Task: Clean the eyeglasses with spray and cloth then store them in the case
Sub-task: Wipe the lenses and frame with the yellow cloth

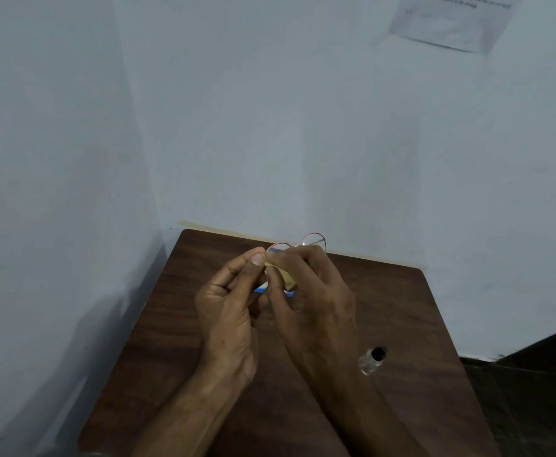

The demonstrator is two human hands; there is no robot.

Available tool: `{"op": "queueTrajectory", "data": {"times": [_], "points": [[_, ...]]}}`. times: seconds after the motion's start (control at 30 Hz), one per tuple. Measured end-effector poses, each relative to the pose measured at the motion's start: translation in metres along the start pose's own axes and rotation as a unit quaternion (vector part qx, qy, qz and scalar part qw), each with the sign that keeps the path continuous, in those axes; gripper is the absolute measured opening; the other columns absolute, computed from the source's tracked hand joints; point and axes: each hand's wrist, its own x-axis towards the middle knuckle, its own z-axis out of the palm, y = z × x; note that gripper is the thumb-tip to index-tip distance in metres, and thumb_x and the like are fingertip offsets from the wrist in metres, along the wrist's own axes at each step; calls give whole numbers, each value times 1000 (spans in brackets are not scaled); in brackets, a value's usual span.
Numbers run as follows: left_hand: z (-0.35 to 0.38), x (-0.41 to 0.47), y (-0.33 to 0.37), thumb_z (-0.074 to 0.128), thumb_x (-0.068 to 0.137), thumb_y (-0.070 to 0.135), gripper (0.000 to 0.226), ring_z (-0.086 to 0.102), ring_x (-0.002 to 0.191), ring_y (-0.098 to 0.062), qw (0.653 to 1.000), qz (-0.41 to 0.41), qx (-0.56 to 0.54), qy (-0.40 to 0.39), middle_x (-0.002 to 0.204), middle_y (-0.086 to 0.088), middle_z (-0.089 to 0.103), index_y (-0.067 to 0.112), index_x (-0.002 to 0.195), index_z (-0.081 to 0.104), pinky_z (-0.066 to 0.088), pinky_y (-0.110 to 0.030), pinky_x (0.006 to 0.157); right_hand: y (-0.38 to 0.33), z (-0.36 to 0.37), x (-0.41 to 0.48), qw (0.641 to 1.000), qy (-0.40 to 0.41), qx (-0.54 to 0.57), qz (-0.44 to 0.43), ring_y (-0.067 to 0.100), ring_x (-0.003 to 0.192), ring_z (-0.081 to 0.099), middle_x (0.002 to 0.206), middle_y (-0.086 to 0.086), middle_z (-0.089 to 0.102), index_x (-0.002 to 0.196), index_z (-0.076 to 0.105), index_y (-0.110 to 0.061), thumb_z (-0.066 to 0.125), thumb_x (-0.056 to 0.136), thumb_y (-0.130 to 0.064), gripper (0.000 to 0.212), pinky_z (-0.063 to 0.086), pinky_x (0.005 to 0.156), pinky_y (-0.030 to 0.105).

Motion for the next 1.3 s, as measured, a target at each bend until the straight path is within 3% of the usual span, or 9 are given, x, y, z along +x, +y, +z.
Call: {"op": "queueTrajectory", "data": {"times": [0.13, 0.23, 0.37, 0.57, 0.77, 1.0, 1.17, 1.3], "points": [[-3, 3, 1, 79, 83, 13, 14, 79, 75, -14, 999, -26, -29, 13, 93, -11, 82, 13, 96, 85, 62, -23, 59, 13, 0, 1, 1000, -1, -20, 3, 13, 94, 64, 106, -2, 66, 106, 76, -16, 71, 91, -17, 16, 55, 75, 29], [-4, 5, 1, 77, 85, 10, 15, 81, 87, -20, 999, -27, -37, 11, 102, -17, 82, 9, 98, 83, 65, -28, 70, 27, 3, 11, 998, 20, -53, 14, 8, 89, 60, 103, -3, 65, 101, 74, -14, 75, 89, -10, 12, 53, 71, 25], [-7, 8, 0, 77, 82, 12, 17, 81, 91, -23, 999, -25, -33, 6, 104, -18, 82, 11, 98, 84, 65, -28, 72, 42, 6, 18, 997, 29, -76, 18, 13, 87, 63, 101, 0, 68, 101, 76, -12, 77, 88, -7, 13, 46, 73, 17], [-9, 14, -4, 79, 79, 14, 20, 82, 88, -22, 999, -24, -35, 1, 100, -18, 82, 9, 98, 83, 65, -28, 73, 52, 13, 23, 996, 33, -69, 35, 8, 89, 60, 102, -2, 67, 104, 76, -14, 75, 92, -10, 12, 50, 73, 22], [-11, 18, -7, 79, 82, 14, 15, 82, 87, -22, 999, -21, -25, -1, 96, -16, 82, 13, 96, 84, 65, -27, 72, 74, 13, 27, 993, 36, -96, 63, 4, 84, 52, 98, 3, 67, 102, 76, -11, 78, 90, -9, 12, 34, 72, 5], [-15, 27, -13, 77, 86, 10, 12, 81, 88, -21, 999, -44, -9, -4, 96, -17, 82, 13, 95, 85, 65, -28, 75, 123, 26, -8, 976, 38, 84, 196, 4, 89, 68, 96, -15, 71, 101, 76, -27, 74, 92, -15, 14, 53, 73, 13], [-20, 29, -23, 74, 89, 7, 12, 81, 84, -18, 996, -83, 7, -8, 94, -17, 81, 11, 96, 84, 65, -27, 73, 172, 67, -93, 945, -114, 47, 303, 2, 86, 66, 91, -14, 70, 92, 74, -29, 72, 92, -15, 15, 56, 76, 28], [-27, 29, -32, 77, 81, 14, 14, 81, 83, -18, 995, -90, 21, -24, 90, -13, 82, 13, 93, 83, 65, -26, 73, 205, 92, -141, 906, -255, -33, 337, 18, 81, 68, 85, -4, 73, 79, 70, -20, 65, 90, -18, 13, 50, 70, 34]]}}
